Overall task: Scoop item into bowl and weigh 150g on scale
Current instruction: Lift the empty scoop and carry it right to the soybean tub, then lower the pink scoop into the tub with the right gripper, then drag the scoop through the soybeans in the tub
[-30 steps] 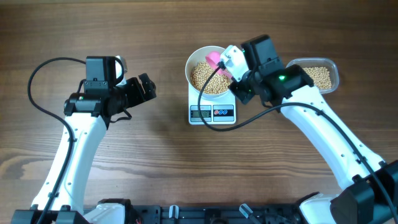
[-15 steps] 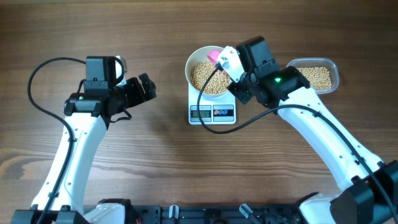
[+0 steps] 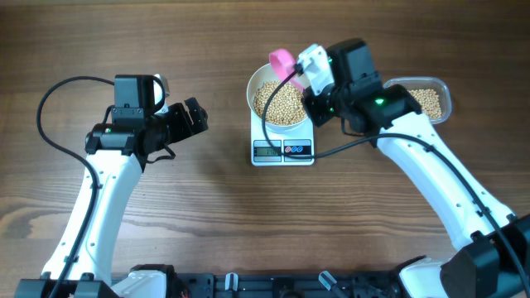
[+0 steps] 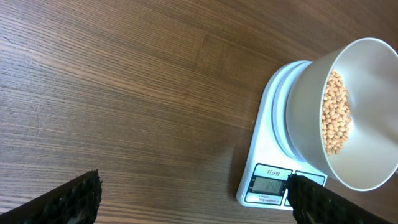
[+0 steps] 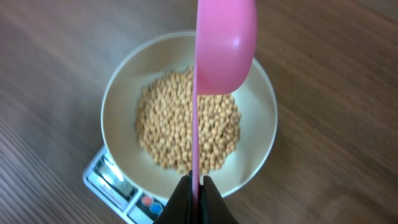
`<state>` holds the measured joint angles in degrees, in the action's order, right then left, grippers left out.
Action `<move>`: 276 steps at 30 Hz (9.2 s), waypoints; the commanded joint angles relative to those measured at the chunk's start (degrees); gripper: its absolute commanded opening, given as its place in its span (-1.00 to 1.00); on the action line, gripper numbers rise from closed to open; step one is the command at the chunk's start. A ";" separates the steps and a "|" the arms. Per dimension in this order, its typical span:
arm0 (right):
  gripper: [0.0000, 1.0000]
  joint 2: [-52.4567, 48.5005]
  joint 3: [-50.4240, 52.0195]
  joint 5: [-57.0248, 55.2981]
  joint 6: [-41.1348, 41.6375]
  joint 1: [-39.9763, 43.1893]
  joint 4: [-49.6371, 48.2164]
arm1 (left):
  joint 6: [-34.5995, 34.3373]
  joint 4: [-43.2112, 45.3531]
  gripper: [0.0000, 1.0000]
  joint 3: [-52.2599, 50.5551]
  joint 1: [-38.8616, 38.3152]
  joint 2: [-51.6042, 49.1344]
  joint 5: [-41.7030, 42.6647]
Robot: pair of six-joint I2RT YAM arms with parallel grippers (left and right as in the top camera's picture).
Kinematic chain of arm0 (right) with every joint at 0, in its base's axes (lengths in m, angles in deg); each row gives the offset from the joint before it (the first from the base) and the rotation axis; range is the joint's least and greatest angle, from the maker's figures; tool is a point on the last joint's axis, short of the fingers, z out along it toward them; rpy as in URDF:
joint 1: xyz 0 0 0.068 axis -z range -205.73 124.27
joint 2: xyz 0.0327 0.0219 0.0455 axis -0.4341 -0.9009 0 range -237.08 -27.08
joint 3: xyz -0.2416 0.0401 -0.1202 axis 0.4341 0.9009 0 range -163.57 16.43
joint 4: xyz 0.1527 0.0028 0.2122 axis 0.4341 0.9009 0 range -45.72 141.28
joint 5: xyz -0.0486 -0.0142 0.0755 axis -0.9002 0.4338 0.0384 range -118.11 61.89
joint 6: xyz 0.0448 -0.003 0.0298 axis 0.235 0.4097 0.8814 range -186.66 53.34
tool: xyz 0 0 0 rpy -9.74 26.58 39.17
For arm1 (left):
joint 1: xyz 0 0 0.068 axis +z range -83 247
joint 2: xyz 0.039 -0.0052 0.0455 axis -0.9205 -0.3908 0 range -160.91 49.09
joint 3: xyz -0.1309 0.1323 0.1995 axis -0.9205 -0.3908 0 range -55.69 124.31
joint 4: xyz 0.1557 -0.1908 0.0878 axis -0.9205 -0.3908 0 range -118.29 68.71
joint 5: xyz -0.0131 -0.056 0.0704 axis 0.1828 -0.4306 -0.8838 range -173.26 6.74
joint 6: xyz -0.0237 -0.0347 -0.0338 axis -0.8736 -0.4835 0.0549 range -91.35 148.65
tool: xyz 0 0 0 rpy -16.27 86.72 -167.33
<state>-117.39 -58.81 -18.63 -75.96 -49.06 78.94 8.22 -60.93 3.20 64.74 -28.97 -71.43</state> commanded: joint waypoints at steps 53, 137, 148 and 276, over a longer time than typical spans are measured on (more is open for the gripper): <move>-0.91 29.73 -0.92 -1.77 16.74 35.85 20.87 | 0.48 0.15 1.00 1.11 -0.13 -0.39 -0.17; -0.91 8.31 -0.92 2.27 -1.16 35.82 19.76 | 0.48 0.17 1.00 1.11 -0.13 -0.39 -0.17; -0.91 1.73 -0.92 -3.63 -6.03 35.74 20.22 | 0.48 0.17 1.00 1.11 -0.13 -0.39 -0.17; -0.92 -2.05 -2.01 14.84 7.76 41.35 23.34 | 0.48 0.17 1.00 1.11 -0.13 -0.39 -0.17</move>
<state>-120.10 -59.14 -11.53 -68.81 -10.83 102.30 8.22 -60.91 3.20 64.74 -28.97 -71.45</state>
